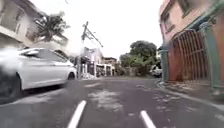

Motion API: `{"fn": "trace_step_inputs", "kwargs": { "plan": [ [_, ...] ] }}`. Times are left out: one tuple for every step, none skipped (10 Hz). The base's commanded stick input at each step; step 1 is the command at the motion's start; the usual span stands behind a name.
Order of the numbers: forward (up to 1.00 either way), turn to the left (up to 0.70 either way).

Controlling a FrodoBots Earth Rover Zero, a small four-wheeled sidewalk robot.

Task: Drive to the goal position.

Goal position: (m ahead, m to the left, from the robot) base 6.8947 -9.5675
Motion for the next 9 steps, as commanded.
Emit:
{"fn": "trace_step_inputs", "kwargs": {
  "plan": [
    [1.0,-0.07],
    [1.0,-0.38],
    [1.0,-0.4],
    [1.0,-0.4],
    [1.0,-0.02],
    [1.0,0.13],
    [1.0,0.22],
    [1.0,0.2],
    [1.0,0.16]
  ]
}}
